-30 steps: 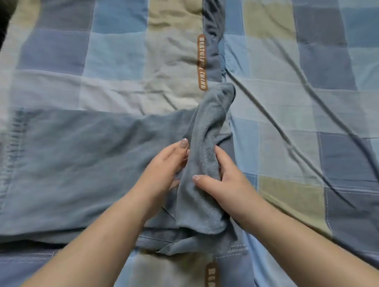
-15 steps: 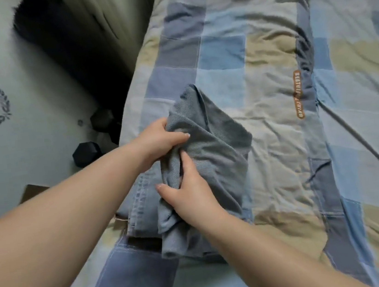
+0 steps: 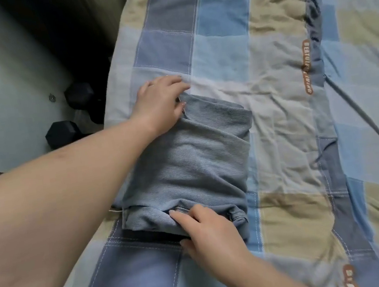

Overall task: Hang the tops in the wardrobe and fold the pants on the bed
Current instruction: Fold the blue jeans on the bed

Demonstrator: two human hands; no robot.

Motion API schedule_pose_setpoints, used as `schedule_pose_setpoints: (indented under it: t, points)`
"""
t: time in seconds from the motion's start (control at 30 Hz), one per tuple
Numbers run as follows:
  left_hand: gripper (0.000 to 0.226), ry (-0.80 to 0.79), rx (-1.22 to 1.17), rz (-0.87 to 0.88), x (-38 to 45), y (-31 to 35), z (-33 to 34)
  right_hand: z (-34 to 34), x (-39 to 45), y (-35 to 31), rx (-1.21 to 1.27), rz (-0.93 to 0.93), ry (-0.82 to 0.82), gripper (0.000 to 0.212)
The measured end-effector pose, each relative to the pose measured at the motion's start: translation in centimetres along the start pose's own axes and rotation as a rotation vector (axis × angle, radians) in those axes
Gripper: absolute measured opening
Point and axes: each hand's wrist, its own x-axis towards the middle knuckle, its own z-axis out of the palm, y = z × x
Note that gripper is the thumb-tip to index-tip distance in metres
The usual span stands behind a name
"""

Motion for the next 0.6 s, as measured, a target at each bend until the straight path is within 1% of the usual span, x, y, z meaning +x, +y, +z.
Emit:
schedule_pose_setpoints:
  t: [0.07,0.1,0.2,0.27,0.37,0.43,0.53,0.57,0.6]
  points:
    - [0.040,-0.070,0.019,0.095,1.1,1.8,0.9,0.5,0.0,0.3,0.030,-0.011,-0.017,0.057]
    - [0.039,-0.109,0.017,0.114,1.6,2.7,1.5,0.6,0.2,0.1,0.039,-0.027,-0.016,0.056]
    - [0.036,-0.278,0.042,0.114,2.7,5.8,3.6,0.4,0.6,-0.1,0.098,-0.051,-0.015,0.050]
    - [0.034,-0.345,0.085,0.100,3.0,7.7,5.0,-0.4,0.3,0.8,0.140,-0.033,0.050,0.042]
    - [0.032,-0.299,0.078,0.056,3.2,9.1,5.9,-1.7,-0.8,3.3,0.146,0.027,0.195,0.028]
    - [0.032,-0.246,0.051,0.047,3.1,9.9,6.3,-2.6,-2.1,4.9,0.137,0.074,0.234,0.023]
    - [0.034,-0.194,0.048,0.055,3.4,10.7,6.5,-3.3,-3.0,6.7,0.036,0.072,0.222,0.027]
    - [0.034,-0.207,0.054,0.045,3.4,11.0,6.6,-3.5,-3.1,7.1,-0.017,0.070,0.186,0.030]
    - [0.034,-0.222,0.061,0.034,3.6,11.4,6.7,-3.5,-3.3,7.5,-0.044,0.087,0.106,0.032]
